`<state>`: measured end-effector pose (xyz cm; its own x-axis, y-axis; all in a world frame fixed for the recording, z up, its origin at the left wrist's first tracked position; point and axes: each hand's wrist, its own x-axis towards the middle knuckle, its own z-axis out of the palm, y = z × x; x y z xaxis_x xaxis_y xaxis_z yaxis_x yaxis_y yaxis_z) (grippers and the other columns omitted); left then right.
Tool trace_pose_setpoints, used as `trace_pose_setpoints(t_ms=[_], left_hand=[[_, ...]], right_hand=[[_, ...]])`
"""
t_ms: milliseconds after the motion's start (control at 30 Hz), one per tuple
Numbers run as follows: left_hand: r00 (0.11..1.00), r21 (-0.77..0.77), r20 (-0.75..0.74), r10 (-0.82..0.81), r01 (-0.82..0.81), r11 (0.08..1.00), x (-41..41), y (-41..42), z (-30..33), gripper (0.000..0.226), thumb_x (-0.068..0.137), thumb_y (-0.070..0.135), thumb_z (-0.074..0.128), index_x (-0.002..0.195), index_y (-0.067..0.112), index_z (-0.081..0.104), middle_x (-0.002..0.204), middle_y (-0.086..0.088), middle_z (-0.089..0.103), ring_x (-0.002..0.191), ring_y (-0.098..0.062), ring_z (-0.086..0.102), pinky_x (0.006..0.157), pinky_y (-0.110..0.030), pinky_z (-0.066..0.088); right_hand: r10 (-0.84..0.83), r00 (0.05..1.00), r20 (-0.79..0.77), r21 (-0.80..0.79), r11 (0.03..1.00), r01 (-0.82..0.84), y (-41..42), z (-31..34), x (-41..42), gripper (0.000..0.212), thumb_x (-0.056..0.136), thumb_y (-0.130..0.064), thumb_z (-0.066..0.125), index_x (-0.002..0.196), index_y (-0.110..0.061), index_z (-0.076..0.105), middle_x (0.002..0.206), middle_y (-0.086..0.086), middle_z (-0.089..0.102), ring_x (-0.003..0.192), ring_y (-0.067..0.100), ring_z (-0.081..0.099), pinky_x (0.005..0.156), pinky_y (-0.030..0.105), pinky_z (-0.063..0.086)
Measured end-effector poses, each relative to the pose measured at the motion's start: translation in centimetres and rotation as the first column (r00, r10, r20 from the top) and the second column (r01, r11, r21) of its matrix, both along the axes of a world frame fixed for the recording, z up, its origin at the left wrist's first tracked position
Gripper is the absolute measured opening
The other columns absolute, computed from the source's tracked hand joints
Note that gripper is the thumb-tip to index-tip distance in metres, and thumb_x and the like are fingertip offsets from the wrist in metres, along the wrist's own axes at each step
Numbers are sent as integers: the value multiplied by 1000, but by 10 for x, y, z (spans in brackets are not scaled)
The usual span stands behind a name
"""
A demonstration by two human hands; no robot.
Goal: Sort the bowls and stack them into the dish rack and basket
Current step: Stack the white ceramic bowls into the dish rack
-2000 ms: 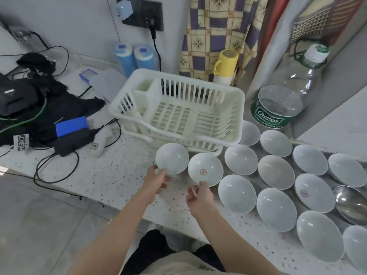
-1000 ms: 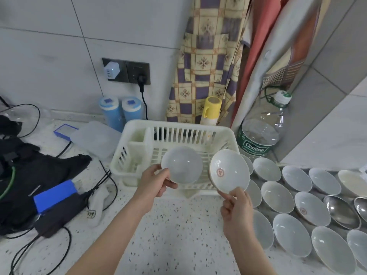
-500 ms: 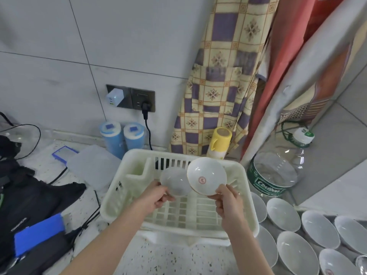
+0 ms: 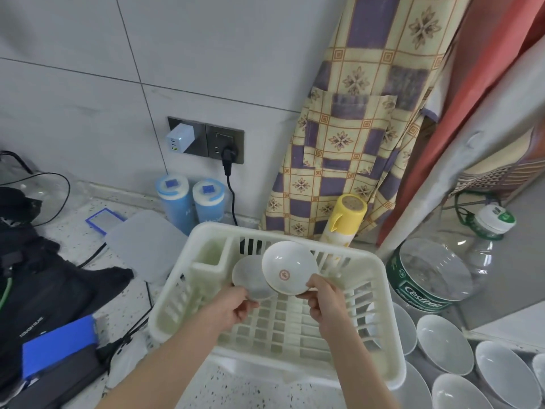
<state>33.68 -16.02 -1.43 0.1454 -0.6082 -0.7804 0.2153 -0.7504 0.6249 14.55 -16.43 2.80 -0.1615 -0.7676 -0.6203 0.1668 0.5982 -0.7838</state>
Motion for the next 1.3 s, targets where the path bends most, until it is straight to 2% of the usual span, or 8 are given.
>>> trace_pose_setpoints(t_ms=[300, 433, 600, 700, 867, 1033, 1233, 1300], left_hand=[[983, 89, -134, 121, -110, 990, 3, 5, 1, 23, 98, 8, 44, 121, 4, 45, 90, -23, 64, 62, -19, 57, 32, -18, 37], [971, 90, -199, 134, -118, 989, 4, 10, 9, 13, 98, 14, 47, 100, 3, 53, 81, -19, 62, 58, -19, 55, 33, -17, 37], [955, 100, -242, 173, -152, 983, 6, 14, 18, 30, 98, 31, 46, 91, 5, 57, 71, -16, 59, 50, -19, 52, 44, -21, 36], [954, 109, -239, 179, -157, 982, 8, 16, 25, 39, 98, 42, 45, 85, 7, 57, 77, -17, 60, 47, -19, 53, 42, -19, 37], [957, 134, -236, 167, -138, 981, 9, 17, 31, 42, 96, 47, 48, 88, 6, 55, 77, -15, 61, 53, -18, 53, 47, -22, 38], [960, 126, -216, 177, -152, 980, 9, 18, 32, 31, 96, 37, 52, 89, 7, 48, 70, -15, 57, 53, -17, 48, 50, -24, 33], [974, 77, -160, 163, -153, 985, 8, 14, 25, 7, 99, 20, 48, 101, 13, 51, 65, -12, 53, 53, -17, 48, 51, -23, 30], [975, 60, -148, 168, -160, 985, 8, 13, 21, 13, 99, 15, 45, 111, 18, 51, 66, -11, 54, 54, -16, 48, 51, -23, 30]], right_hand=[[114, 991, -69, 17, 993, -113, -11, -10, 18, 14, 77, -5, 57, 81, -9, 69, 59, 13, 65, 42, 12, 34, 36, 20, 24], [163, 982, -92, 24, 987, -162, -13, -11, 26, 14, 78, -5, 56, 84, -6, 69, 62, 15, 65, 44, 13, 35, 36, 20, 23], [224, 960, -170, 25, 975, -223, -16, -12, 36, 11, 79, -6, 56, 78, -6, 66, 61, 14, 62, 40, 12, 35, 35, 20, 22], [279, 927, -252, 9, 958, -286, -18, -14, 42, 10, 80, -8, 54, 71, -5, 57, 67, 17, 61, 32, 7, 36, 35, 20, 21], [361, 843, -399, 13, 921, -388, -21, -18, 51, 25, 85, -13, 49, 60, -12, 44, 60, 9, 65, 36, 11, 29, 37, 20, 22], [443, 733, -516, 41, 868, -495, -21, -22, 57, 32, 89, -15, 43, 58, -13, 37, 69, 12, 62, 46, 15, 34, 46, 24, 28], [518, 702, -489, 105, 833, -543, -19, -24, 57, 28, 90, -13, 39, 66, -9, 53, 69, 8, 67, 47, 13, 40, 44, 21, 32], [512, 713, -479, 110, 841, -530, -18, -25, 56, 24, 90, -15, 40, 75, -8, 57, 70, 7, 67, 47, 13, 41, 40, 18, 31]])
